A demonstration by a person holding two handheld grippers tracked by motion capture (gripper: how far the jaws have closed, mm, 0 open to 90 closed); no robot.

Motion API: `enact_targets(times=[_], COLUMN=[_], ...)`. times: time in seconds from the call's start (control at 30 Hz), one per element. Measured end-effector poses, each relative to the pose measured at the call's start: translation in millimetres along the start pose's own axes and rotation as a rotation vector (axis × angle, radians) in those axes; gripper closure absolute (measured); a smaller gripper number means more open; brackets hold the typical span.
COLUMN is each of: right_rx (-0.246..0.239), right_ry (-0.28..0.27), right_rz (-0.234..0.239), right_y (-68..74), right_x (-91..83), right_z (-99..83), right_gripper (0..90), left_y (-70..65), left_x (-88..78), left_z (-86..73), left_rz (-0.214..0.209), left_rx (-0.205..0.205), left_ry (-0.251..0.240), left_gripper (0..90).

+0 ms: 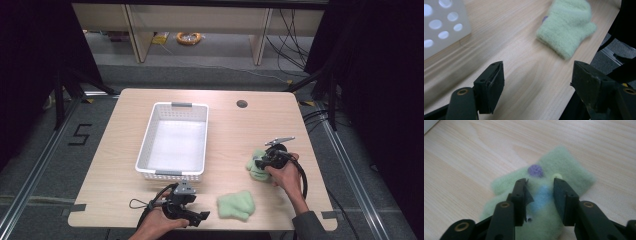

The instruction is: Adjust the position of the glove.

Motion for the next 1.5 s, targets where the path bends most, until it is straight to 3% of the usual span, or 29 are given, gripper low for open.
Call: enact_targets(times=[0.07,0.13,0.2,0.27,0.3,0.37,0.4,0.43,0.47,0.5,0.53,0.6,0.63,0.67,0.7,0.8,0.87,0.97,1.03,1.07,1.1,1.13,1.4,1.5], right_rx=[0.002,-0.021,-0.046,-0.035,-0.032,-0.020,-0.043,-0.042,-0.062,-0.097,-0.087,-0.096,-0.163,-0.153,-0.176,-0.192,-0.234,-0.278,-0.299,-0.299,-0.340,-0.348,-0.436,-0.480], right_ry=[-0.002,-0.003,-0.020,-0.020,-0.048,-0.044,-0.060,-0.034,-0.047,-0.103,-0.064,-0.082,-0.107,-0.126,-0.147,-0.142,-0.151,-0.163,-0.168,-0.168,-0.177,-0.178,-0.149,-0.114], right_rz=[0.002,-0.011,0.007,0.022,0.032,0.047,0.030,0.045,0.047,0.038,0.057,0.056,0.067,0.079,0.077,0.104,0.138,0.159,0.185,0.185,0.220,0.234,0.316,0.353], right_y=[0.0,-2.9,-4.9,-5.6,-8.4,-6.3,-7.6,-5.5,-5.6,-6.5,-3.3,1.8,2.6,6.1,8.2,13.9,23.1,32.4,45.9,45.9,55.3,60.3,92.2,106.9], right_x=[0.7,1.5,3.0,1.5,3.3,0.8,1.8,-2.7,-3.8,-2.7,-10.2,-19.1,-25.4,-29.4,-34.2,-49.5,-63.0,-72.4,-81.1,-81.1,-84.3,-85.7,-84.4,-77.6], right_z=[-0.6,-1.3,-2.4,-3.0,-4.2,-4.6,-4.1,-4.1,-3.5,-1.6,-2.3,-2.9,-1.5,-1.8,-2.4,-6.1,-11.3,-16.1,-23.5,-23.5,-29.0,-32.2,-53.9,-62.1], right_gripper=[69.3,78.0,82.2,83.7,85.5,86.3,86.5,86.6,86.7,86.8,86.9,86.9,86.9,86.9,86.9,86.9,86.9,86.9,86.9,86.9,86.9,86.9,86.8,86.8], left_y=[1.4,0.8,0.9,-0.4,1.3,0.3,2.1,2.1,1.0,2.1,2.2,2.0,2.6,2.0,1.5,2.9,3.8,2.4,4.7,4.7,4.6,4.0,4.0,3.3], left_x=[0.3,1.3,1.5,2.7,1.2,2.0,2.5,2.5,2.8,2.2,2.1,1.8,1.7,1.3,1.7,0.6,0.0,0.4,-2.1,-2.1,-2.8,-3.9,-9.5,-11.5], left_z=[-0.8,-1.4,-1.8,-1.2,-1.6,-1.2,-1.6,-1.6,-1.3,-1.7,-1.7,-1.6,-1.4,-1.2,-1.4,-1.7,-1.4,-0.4,-0.5,-0.5,0.3,1.0,5.4,8.3], left_rz=[0.014,0.007,0.005,0.001,0.005,0.002,0.008,0.008,-0.002,0.001,0.000,0.002,0.006,0.001,-0.004,0.002,0.006,-0.002,0.012,0.012,0.019,0.009,0.011,0.008], left_rx=[0.013,0.011,0.019,0.001,0.026,0.001,-0.001,-0.001,-0.011,0.003,0.003,-0.008,-0.004,-0.007,-0.020,-0.002,0.009,-0.014,0.014,0.014,-0.005,-0.004,-0.014,-0.013], left_ry=[0.017,0.015,0.022,0.005,0.027,0.012,0.017,0.017,0.004,0.011,0.010,0.004,0.003,0.001,-0.002,0.012,0.013,-0.007,0.012,0.012,-0.002,-0.009,-0.043,-0.053], left_gripper=[26.2,26.3,26.4,26.6,26.6,26.7,26.8,26.8,26.8,26.8,26.9,26.9,26.9,26.8,26.8,26.9,26.9,26.9,27.3,27.3,27.3,27.3,27.8,28.0])
Point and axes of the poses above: each handheld gripper's, and its own axes: x roughly forward along the jaws, z roughly out of its top, y roughly to its left, the point moved 3 cm from there along x, roughly forward along the jaws, and after that the axes turned 11 degrees about y, right-handed, at the moved point
